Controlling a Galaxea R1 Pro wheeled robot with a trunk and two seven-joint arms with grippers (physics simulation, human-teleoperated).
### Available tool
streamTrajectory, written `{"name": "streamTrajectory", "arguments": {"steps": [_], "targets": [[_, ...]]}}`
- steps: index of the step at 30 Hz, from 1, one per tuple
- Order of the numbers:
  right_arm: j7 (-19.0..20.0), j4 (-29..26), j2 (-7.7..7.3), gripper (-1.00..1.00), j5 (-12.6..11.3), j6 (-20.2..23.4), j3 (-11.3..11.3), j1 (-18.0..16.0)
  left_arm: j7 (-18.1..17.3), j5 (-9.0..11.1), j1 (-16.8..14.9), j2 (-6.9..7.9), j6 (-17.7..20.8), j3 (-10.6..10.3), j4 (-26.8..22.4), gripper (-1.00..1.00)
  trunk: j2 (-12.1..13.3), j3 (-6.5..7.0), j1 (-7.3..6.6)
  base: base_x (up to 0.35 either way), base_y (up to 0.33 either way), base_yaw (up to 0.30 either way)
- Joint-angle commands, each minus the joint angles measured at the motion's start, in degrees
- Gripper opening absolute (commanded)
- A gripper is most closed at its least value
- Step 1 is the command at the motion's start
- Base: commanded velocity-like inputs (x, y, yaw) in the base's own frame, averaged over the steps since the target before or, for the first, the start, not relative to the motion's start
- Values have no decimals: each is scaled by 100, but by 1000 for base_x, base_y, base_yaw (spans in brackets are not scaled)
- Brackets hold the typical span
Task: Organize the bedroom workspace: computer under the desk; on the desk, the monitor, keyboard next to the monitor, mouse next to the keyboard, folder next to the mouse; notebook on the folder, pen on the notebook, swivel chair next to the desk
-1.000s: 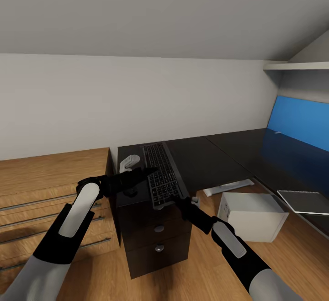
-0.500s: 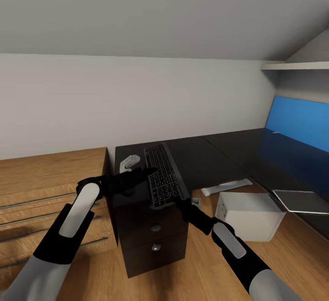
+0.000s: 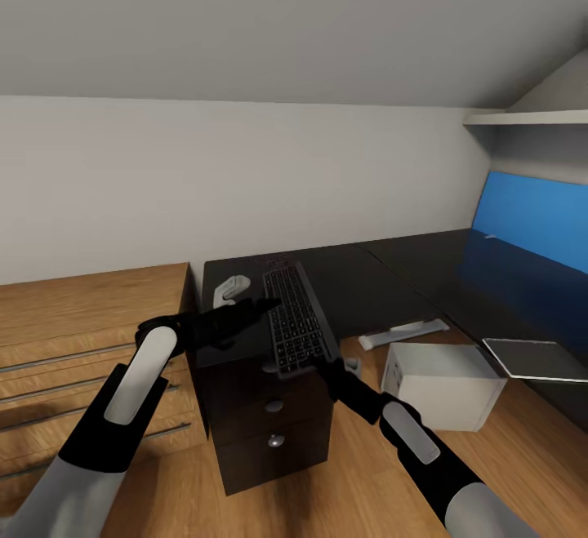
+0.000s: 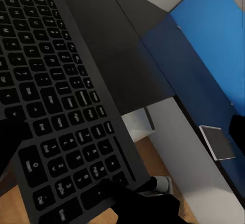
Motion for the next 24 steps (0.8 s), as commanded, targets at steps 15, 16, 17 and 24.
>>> {"name": "streamTrajectory", "arguments": {"steps": [15, 16, 17, 24], "targets": [[-278, 150, -10, -100, -85, 85, -12, -12, 62, 80, -3, 30, 32, 45, -306, 100, -3, -6, -1, 0, 0, 0], [-319, 151, -18, -100, -154, 125, -29, -12, 64, 80, -3, 28, 29, 40, -305, 100, -3, -6, -1, 0, 0, 0], [-336, 149, -23, -100, -240, 188, -55, -12, 64, 80, -4, 27, 28, 38, -305, 100, -3, -6, -1, 0, 0, 0], [-376, 149, -46, -100, -525, 531, -129, -12, 69, 84, -4, 27, 34, 31, -294, 100, -3, -6, -1, 0, 0, 0]]}}
